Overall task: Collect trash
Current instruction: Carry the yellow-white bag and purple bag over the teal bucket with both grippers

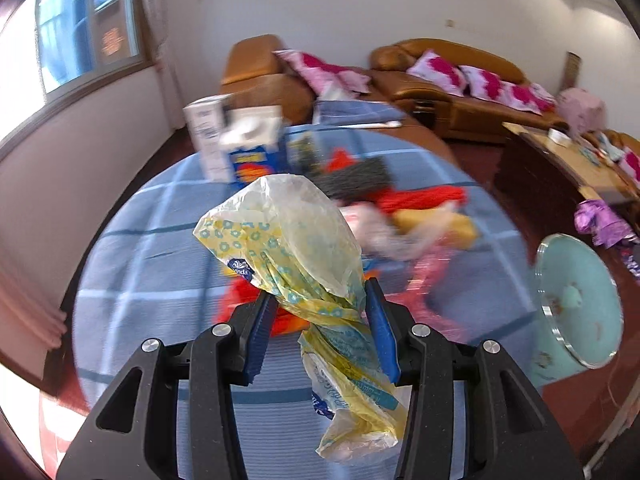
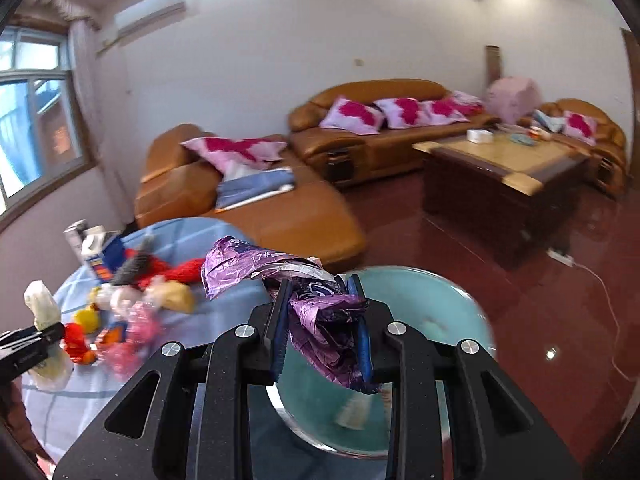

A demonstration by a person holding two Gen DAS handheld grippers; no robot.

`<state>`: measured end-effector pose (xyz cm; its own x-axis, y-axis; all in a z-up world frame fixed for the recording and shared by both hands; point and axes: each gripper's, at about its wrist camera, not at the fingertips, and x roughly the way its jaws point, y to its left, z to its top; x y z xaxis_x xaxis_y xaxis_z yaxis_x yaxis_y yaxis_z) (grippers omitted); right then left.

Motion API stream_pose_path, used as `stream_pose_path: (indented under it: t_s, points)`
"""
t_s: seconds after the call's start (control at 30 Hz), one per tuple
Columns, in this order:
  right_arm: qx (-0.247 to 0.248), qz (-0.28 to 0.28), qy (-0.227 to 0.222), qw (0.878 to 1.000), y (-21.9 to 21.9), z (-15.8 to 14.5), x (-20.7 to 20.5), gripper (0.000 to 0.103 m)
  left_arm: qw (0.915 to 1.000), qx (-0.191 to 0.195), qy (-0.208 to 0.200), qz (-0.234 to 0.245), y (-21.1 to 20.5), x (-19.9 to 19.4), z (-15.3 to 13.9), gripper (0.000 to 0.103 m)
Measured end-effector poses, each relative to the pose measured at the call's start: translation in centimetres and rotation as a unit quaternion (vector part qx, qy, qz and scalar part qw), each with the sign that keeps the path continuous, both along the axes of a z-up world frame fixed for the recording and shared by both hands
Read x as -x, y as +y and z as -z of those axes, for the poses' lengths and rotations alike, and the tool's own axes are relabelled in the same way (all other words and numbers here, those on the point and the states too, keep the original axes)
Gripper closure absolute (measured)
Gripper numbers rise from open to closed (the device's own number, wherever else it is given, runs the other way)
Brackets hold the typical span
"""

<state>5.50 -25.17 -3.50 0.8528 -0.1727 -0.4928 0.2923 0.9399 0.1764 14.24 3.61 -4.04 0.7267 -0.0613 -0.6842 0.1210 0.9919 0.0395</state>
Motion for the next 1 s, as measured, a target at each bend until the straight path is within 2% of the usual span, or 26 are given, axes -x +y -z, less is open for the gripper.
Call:
stream_pose_path:
  t_s: [0.23,0.37,0.57,0.8,1.0]
  points:
    - [0.017,0.063,0.032,0.997,-3.2,2.4,1.3,0.075,0.9979,-0.004,-0.005,0.065,-6.5,0.7,0.0,0.058]
    - [0.031,0.078,0.059,0.995,-4.4,3.9,1.5,0.075,0.9948,-0.008,0.000,0.101,-10.4,1.1,0.4,0.058]
    - [0.030,0.088,0.072,0.993,-5.8,5.2,2.0,0.074,0.9870,-0.024,0.007,0.159,-16.5,2.0,1.4,0.058]
    - [0.028,0.107,0.074,0.991,-7.2,5.7,2.3,0.074,0.9791,-0.049,0.012,0.197,-21.6,2.1,2.5,0.058]
    - [0.025,0.103,0.085,0.991,-7.4,6.4,1.9,0.073,0.9754,-0.058,0.021,0.212,-24.0,1.8,3.6,0.058]
